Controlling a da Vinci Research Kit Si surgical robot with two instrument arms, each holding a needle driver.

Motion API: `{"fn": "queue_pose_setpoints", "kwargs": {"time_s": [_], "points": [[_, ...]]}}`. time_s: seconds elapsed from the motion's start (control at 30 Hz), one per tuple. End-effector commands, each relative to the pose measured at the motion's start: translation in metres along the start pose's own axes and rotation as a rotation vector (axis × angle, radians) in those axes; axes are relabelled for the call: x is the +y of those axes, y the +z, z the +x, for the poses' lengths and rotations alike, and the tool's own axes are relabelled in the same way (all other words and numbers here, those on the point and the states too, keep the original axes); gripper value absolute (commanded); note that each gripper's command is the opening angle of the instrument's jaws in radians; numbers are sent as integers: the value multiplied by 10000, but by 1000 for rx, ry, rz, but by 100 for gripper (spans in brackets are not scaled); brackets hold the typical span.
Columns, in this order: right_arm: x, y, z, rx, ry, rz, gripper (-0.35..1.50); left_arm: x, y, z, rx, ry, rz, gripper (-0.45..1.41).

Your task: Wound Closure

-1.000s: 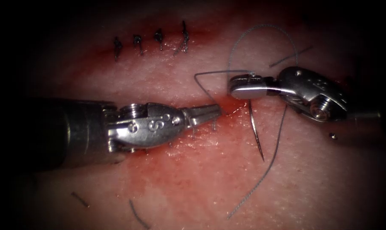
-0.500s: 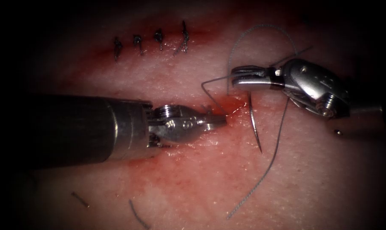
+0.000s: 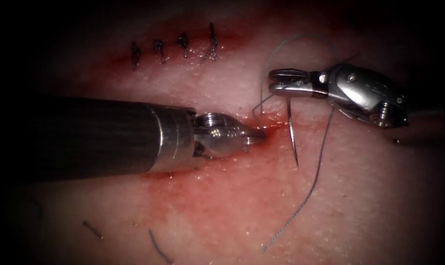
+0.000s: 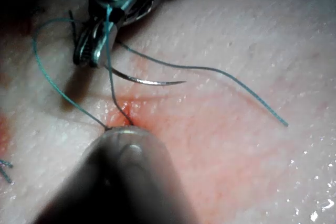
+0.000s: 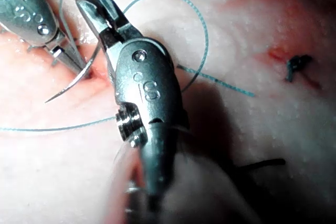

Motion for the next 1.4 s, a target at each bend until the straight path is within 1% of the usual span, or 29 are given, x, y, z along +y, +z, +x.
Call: {"fn": "queue_pose_setpoints", "kwargs": {"time_s": [0.03, 0.13, 0.17, 0.27, 0.4, 0.47, 0.6, 0.63, 0.8, 0.83, 0.87, 0.9, 0.93, 1.03, 1.2, 1.23, 1.27, 1.3, 1.33, 1.4], "points": [[-2, 5, -6, -2, -8, 2, -35, 2, 10, -1, -13, -9, -9, -45], [-2, 7, -8, -10, -46, 18, -35, -10, 10, -12, -73, -39, -45, -45], [-2, 7, -8, -10, -46, 18, -35, -10, 10, -12, -73, -39, -45, -45], [-2, 11, -12, -15, -88, 37, -35, -17, 8, -18, -121, -72, -71, -45], [-6, 20, -19, -15, -137, 58, -35, -18, 11, -21, -170, -100, -104, -45], [-6, 24, -21, -11, -181, 65, -35, -15, 15, -21, -176, -100, -127, -45], [-3, 28, -21, 27, -295, 44, -35, -11, 25, -24, -193, -112, -166, -45], [-3, 32, -21, 58, -345, 37, -35, -12, 25, -26, -212, -107, -175, -45], [-3, 37, -24, 90, -382, 28, -35, -17, 22, -30, -241, -127, -188, -45], [-4, 38, -25, 92, -383, 27, -35, -17, 21, -30, -246, -149, -188, -35], [-4, 38, -25, 92, -383, 27, -35, -17, 21, -30, -246, -149, -188, -35], [-4, 39, -25, 94, -385, 25, -35, -16, 21, -30, -246, -149, -188, -18], [-5, 39, -25, 95, -385, 25, -35, -16, 21, -30, -247, -155, -188, -15], [-7, 42, -26, 98, -385, 19, -35, -14, 21, -30, -249, -172, -187, 12], [-12, 44, -32, 108, -394, 23, -35, -12, 19, -29, -249, -177, -190, 37], [-10, 44, -35, 110, -397, 24, -35, -11, 16, -29, -249, -194, -193, 51], [-10, 44, -36, 111, -399, 24, -35, -11, 16, -29, -249, -194, -193, 58], [-10, 44, -36, 111, -399, 24, -35, -11, 16, -29, -249, -194, -193, 58], [-10, 43, -39, 114, -402, 25, -35, -10, 15, -29, -253, -205, -194, 66], [-10, 43, -40, 115, -403, 26, -35, -9, 15, -29, -245, -204, -192, 68]]}}
